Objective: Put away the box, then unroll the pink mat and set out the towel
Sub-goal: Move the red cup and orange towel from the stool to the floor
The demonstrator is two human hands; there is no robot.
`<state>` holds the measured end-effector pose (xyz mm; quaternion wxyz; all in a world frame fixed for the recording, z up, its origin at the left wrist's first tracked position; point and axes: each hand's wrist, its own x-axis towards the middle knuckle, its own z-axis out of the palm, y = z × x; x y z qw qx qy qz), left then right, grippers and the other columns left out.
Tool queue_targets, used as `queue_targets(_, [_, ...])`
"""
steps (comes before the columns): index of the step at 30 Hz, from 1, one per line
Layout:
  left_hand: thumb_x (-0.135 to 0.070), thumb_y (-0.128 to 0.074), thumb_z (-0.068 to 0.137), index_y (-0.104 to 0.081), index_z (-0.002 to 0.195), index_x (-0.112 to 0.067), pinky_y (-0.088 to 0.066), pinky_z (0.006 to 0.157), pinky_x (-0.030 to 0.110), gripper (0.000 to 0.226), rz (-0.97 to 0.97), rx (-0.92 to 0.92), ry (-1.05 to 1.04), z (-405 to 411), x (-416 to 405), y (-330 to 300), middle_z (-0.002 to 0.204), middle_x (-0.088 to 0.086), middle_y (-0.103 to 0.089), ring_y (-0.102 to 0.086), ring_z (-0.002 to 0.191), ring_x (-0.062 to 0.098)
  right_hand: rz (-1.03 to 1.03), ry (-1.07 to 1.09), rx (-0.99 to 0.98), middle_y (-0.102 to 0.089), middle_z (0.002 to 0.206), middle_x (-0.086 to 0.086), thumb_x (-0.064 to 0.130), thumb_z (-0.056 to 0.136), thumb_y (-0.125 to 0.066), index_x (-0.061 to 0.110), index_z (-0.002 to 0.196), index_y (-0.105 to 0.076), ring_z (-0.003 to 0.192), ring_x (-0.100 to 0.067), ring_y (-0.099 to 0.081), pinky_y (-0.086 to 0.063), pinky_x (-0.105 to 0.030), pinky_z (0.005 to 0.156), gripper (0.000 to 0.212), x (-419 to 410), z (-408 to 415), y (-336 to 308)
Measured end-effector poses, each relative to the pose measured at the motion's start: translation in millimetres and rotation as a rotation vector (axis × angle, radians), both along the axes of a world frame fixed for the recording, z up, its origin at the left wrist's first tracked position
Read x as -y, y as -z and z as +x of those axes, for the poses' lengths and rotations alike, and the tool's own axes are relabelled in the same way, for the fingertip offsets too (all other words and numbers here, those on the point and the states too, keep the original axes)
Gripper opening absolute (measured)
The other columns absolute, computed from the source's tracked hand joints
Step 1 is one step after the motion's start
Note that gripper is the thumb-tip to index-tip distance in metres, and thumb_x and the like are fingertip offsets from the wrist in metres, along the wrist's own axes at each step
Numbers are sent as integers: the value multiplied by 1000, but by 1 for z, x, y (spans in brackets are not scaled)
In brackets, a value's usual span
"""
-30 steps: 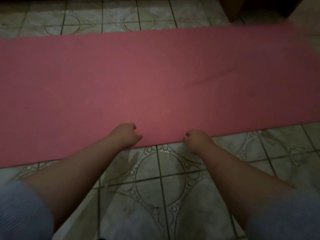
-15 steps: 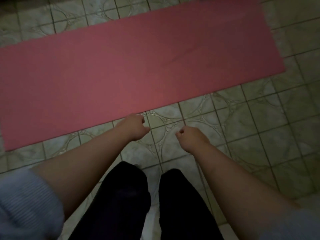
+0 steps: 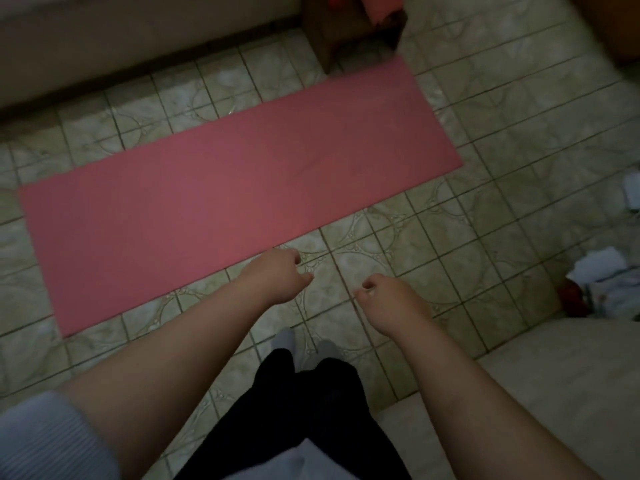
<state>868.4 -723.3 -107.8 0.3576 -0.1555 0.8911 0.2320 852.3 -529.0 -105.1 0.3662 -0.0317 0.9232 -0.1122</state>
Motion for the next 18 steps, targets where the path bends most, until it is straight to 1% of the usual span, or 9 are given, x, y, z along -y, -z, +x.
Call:
queue_targets(1, [-49,-52,87,-48,131,-15,-45,95,36,56,4,-6,-6,-4,-2,-8,132,8,-55,-54,116,27,-2,28,-20,-61,126,-5,46,91,-41,20,127,-55,110,-24,-57,-41,-31,79,46,-2,-1,-8])
queue_targets(3, [-50,-51,87,-47,133,-16,-46,94,37,57,16,-5,-23,-14,-5,-21,132,7,-56,-56,112,26,-10,69,-55,-62,125,-5,46,91,-42,20,125,-56,108,-24,-58,-44,-32,81,46,-7,-9,-22])
queue_targets(6, [-48,-51,87,-47,133,-16,-44,94,35,56,19,-10,-38,-30,-9,-32,135,8,-53,-53,116,27,-20,57,-88,-61,125,-5,47,91,-42,18,125,-57,110,-25,-58,-45,-33,86,47,-11,-33,-36])
queue_targets(9, [-46,-51,88,-48,133,-14,-41,90,31,55,8,-23,-59,-50,-12,-40,134,9,-54,-52,118,27,-8,10,-113,-63,120,-6,46,91,-42,16,119,-59,107,-26,-59,-47,-36,89,44,-12,-72,-46])
queue_targets(12, [-44,-52,88,-48,132,-13,-41,91,32,53,7,-29,-118,-70,-15,-46,133,10,-55,-52,117,28,5,-18,-141,-64,117,-7,45,90,-42,16,115,-61,106,-27,-59,-46,-36,88,43,-9,-117,-57])
queue_targets(15, [-43,-51,88,-48,132,-14,-41,92,31,53,8,-34,-162,-90,-16,-51,134,10,-54,-52,118,28,-11,-40,-170,-64,118,-8,47,89,-44,17,114,-62,106,-28,-59,-47,-35,86,43,-2,-162,-70])
queue_targets(18, [-40,-52,89,-47,133,-13,-38,86,26,53,37,-15,-226,-111,-13,-53,135,10,-53,-52,119,27,-15,-64,-187,-64,120,-9,46,90,-45,17,118,-62,108,-29,-58,-47,-37,90,45,9,-203,-80])
